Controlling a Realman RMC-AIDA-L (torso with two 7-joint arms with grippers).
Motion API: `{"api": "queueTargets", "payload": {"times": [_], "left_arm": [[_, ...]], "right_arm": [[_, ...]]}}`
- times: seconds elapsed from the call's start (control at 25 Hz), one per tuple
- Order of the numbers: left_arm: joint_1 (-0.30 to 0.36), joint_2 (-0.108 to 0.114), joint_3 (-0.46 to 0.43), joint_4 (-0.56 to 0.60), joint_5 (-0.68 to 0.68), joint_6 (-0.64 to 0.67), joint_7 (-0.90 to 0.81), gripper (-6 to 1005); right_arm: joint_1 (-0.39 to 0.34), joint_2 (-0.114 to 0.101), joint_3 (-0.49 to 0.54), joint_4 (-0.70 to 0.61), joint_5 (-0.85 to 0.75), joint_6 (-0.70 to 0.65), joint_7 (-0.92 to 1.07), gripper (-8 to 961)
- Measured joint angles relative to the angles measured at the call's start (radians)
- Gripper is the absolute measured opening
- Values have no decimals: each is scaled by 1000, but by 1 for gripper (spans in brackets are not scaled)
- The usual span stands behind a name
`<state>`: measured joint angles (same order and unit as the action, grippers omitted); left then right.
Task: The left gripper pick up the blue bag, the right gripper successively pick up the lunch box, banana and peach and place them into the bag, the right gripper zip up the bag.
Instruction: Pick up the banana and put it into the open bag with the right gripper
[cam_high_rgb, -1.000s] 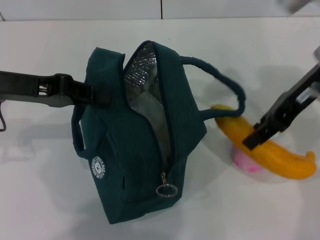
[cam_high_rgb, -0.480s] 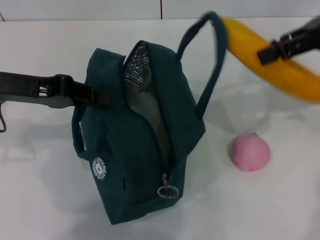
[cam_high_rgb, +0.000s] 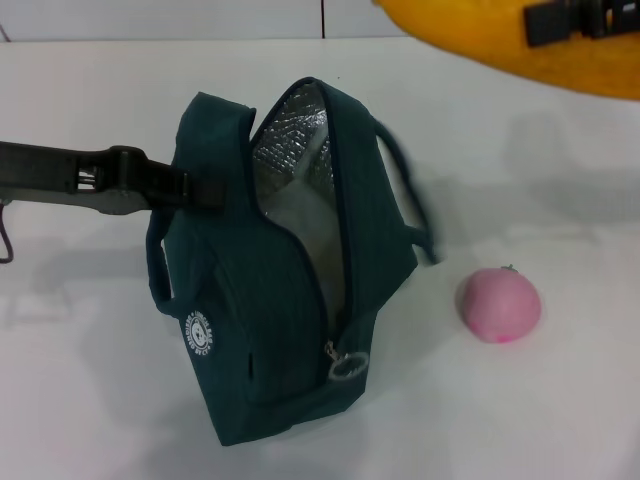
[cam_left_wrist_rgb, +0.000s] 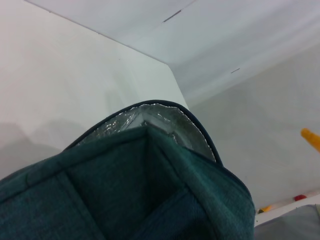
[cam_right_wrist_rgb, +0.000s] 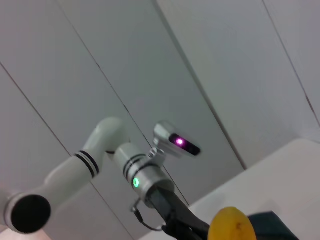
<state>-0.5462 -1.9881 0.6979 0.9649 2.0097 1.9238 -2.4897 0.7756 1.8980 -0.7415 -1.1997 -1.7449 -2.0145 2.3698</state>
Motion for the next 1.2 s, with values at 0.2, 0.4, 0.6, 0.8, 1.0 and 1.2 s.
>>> {"api": "queueTargets", "payload": {"times": [0.2, 0.4, 0.6, 0.8, 1.0, 1.2], "left_arm": [[0, -3, 0, 0, 0, 0, 0, 53], [-3, -5, 0, 0, -2, -1, 0, 53], [-1, -7, 0, 0, -10, -2, 0, 53], [0, -8, 0, 0, -15, -2, 2, 53], [-1, -8, 0, 0, -15, -3, 4, 53], [-6, -9, 2, 0, -15, -3, 1, 53]], "right_arm": [[-5, 5, 0, 26, -22, 2, -31, 418], [-7, 19, 1, 83, 23, 2, -78, 418], [-18, 72, -1, 246, 206, -5, -257, 418], [-19, 89, -1, 440, 331, 1, -422, 418], [-14, 104, -7, 616, 421, -4, -560, 418], [-10, 118, -44, 673, 427, 9, -614, 418]]}}
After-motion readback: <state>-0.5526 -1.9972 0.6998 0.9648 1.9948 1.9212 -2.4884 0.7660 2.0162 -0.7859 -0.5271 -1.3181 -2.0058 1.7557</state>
